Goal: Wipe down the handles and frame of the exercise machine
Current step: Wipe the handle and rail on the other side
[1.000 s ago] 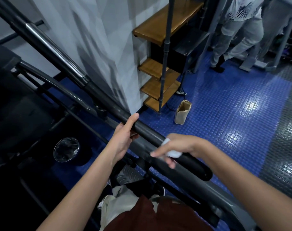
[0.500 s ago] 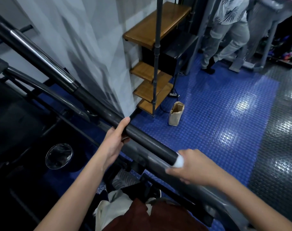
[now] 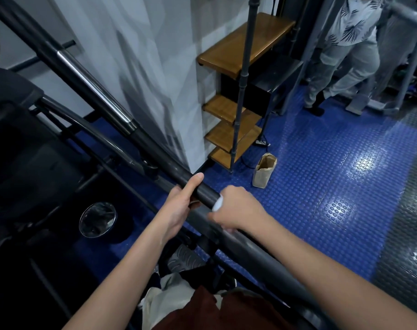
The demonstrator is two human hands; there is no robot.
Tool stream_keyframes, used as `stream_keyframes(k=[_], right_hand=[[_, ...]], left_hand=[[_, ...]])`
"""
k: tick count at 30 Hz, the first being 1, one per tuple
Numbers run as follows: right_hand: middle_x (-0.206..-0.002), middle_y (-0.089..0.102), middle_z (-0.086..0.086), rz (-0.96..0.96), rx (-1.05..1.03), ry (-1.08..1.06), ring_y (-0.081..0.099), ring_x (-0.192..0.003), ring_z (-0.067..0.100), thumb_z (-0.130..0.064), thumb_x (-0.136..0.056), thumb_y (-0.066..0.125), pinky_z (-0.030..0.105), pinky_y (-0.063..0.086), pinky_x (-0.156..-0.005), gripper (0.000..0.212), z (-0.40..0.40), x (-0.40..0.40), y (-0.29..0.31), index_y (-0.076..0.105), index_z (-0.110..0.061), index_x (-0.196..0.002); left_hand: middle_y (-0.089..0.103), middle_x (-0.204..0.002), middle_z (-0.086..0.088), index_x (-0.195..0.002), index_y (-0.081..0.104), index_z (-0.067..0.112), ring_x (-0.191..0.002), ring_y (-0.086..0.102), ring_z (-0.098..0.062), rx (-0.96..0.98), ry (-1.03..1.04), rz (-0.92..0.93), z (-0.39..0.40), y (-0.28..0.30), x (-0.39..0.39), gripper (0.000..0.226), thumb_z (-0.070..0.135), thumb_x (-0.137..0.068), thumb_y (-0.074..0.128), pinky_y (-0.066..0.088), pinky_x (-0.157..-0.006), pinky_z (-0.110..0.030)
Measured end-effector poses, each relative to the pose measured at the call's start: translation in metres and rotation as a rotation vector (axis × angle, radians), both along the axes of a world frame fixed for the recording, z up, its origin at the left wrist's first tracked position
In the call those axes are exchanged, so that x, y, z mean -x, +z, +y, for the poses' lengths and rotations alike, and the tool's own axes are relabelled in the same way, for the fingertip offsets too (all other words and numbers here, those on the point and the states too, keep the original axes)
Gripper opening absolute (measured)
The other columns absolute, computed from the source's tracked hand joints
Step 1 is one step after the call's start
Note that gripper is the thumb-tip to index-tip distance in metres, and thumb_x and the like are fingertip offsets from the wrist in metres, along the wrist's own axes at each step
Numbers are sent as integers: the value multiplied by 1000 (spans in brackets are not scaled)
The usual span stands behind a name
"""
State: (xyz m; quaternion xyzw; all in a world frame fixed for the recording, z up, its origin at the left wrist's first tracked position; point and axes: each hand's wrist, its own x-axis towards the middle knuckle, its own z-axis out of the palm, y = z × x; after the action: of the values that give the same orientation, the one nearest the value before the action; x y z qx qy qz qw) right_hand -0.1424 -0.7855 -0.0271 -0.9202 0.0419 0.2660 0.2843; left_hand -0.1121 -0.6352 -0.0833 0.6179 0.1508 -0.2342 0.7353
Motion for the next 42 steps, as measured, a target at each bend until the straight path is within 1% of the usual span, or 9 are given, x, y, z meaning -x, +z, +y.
stream_keyframes(k=[5,10,15,18,24,28,32,37,42], right_hand=[[-91,68,5,-474,359,116,68,-82,27,-24,-97,48,32,33,-55,13,28,12,-8,51,-14,-103],[-74,69,-3,-41,85,16,67,-68,17,-61,-81,65,32,53,-61,41,-47,50,-10,55,-21,-83],[-64,68,13,429,-450,-68,65,-57,26,-44,-81,79,25,47,-55,48,-106,75,-11,59,0,-79],[-65,66,17,508,-451,-37,63,-56,26,-39,-79,82,24,44,-53,51,-101,63,-9,62,7,-77],[-63,73,8,237,-142,16,68,-51,20,-30,-79,74,32,58,-60,32,-21,0,-5,59,-3,-89],[-92,65,8,-187,223,88,66,-84,27,-29,-84,62,30,40,-61,21,31,-21,-2,51,-13,-92],[-92,68,6,-458,357,140,68,-83,30,-28,-94,52,31,23,-47,16,31,0,-12,53,-13,-101],[-73,71,0,-3,10,65,69,-67,17,-55,-83,65,32,54,-65,38,-53,46,-14,50,-20,-83],[-54,63,8,566,-518,107,58,-56,25,-42,-85,73,36,45,-77,43,-104,54,-11,60,-15,-55]], left_hand=[[77,-97,-5,-109,68,11,-98,72,-20,-28,-30,-1,2,0,0,52,57,-83,73,51,-97,-37],[76,-100,-3,-126,64,8,-110,70,-25,5,5,12,4,-5,1,68,59,-82,74,47,-109,-44],[76,-106,-5,-127,62,8,-113,68,-26,9,-3,26,3,-6,1,72,62,-81,73,47,-108,-42],[76,-110,-8,-128,61,7,-114,68,-26,-6,-12,19,5,-5,0,73,61,-81,73,49,-105,-40],[71,-94,0,-111,65,17,-96,65,-19,-5,-29,32,16,0,-10,54,52,-74,83,46,-96,-37],[70,-92,-1,-101,63,21,-95,64,-19,32,-27,54,18,8,-17,48,61,-77,73,46,-94,-35],[69,-87,0,-101,63,20,-90,65,-18,10,-18,42,18,7,-21,45,60,-81,72,47,-92,-33],[63,-73,6,-94,63,21,-83,61,-14,-9,-32,42,14,0,-20,30,51,-91,67,45,-94,-37],[67,-72,7,-83,67,24,-82,65,-12,6,-65,42,17,-1,-19,26,46,-96,62,45,-105,-41]])
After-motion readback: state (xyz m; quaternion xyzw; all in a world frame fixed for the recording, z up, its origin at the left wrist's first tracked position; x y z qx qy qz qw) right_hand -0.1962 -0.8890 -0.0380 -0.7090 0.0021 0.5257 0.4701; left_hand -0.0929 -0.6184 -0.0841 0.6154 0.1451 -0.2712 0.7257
